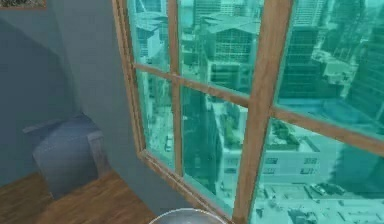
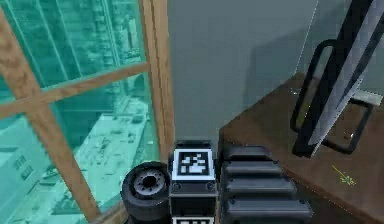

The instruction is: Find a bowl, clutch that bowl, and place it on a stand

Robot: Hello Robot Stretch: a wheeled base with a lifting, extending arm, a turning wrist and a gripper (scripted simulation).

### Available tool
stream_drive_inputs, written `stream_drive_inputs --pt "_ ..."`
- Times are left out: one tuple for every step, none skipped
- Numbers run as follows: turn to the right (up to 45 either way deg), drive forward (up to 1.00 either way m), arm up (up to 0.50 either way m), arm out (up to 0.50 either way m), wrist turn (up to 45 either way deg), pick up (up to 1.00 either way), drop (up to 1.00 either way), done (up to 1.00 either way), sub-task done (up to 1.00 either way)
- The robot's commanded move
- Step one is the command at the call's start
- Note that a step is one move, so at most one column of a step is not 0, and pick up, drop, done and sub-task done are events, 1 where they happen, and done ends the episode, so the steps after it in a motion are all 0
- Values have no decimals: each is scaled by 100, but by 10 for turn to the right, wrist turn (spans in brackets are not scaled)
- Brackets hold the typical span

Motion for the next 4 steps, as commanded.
stream_drive_inputs --pt "-420 0 0 0 0 0 0 0 0" --pt "0 45 0 0 0 0 0 0 0" --pt "-360 0 0 0 0 0 0 0 0" --pt "0 55 0 0 0 0 0 0 0"
